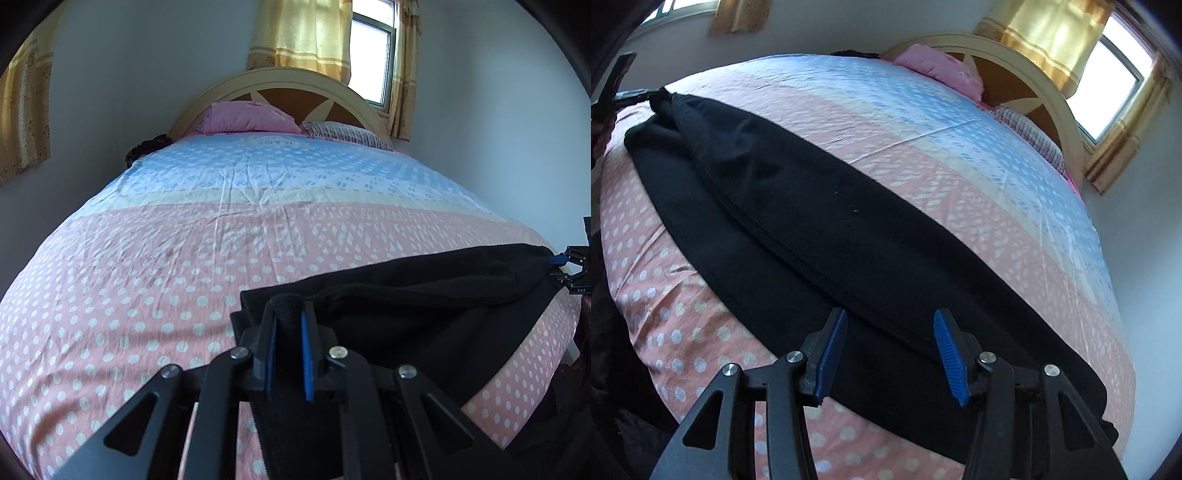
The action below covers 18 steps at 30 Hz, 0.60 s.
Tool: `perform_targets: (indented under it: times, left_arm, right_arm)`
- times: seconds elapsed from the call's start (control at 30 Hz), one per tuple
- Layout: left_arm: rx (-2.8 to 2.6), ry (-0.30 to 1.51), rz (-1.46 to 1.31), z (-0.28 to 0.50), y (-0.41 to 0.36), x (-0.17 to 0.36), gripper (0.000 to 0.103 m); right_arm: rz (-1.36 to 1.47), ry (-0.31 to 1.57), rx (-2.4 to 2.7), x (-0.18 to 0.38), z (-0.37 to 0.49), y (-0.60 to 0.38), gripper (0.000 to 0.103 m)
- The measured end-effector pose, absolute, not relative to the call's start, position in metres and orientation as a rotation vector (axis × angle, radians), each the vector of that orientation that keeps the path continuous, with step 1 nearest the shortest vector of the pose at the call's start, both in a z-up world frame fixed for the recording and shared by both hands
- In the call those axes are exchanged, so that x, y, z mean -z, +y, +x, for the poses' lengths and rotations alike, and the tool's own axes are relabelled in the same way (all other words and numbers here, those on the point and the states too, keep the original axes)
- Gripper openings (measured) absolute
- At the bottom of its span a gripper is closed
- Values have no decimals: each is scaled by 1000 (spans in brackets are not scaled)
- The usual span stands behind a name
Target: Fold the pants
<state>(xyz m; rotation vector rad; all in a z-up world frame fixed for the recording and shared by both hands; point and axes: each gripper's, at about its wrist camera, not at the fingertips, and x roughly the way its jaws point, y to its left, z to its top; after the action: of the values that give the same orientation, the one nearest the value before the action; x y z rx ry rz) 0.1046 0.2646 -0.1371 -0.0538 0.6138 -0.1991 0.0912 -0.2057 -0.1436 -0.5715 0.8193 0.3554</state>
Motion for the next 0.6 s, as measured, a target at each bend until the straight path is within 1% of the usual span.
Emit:
perform_targets:
  times: [0.1,0.13,0.17,0.2,0.23,0.3,0.47,0.6]
  left_arm:
    - [195,614,-47,107,263,135,12]
    - [193,614,-43,107,263,135,12]
    - [193,613,-40,108,263,134,12]
    - [192,613,-37,109,262,133,12]
    - [192,613,-33,110,261,132,12]
    - [196,605,-33,110,262,129,12]
    - [233,566,-38,101,265,114,12]
    - [272,556,-53,87,268,111,12]
  right_arm:
    - [-655,795,-382,153,90,-191,51]
    - [-661,787,-377,152,91,-189,47]
    - [-639,796,-378,150,94,-189,39]
    - [-613,807,-377,148,98,-189,16]
    - [-595,800,-366,144,101,-191,6]
    - [-580,777,-379,134,100,-192,3]
    - [-555,742,-403,113,77,-201,3]
    - [-560,786,-404,130,65,-205,3]
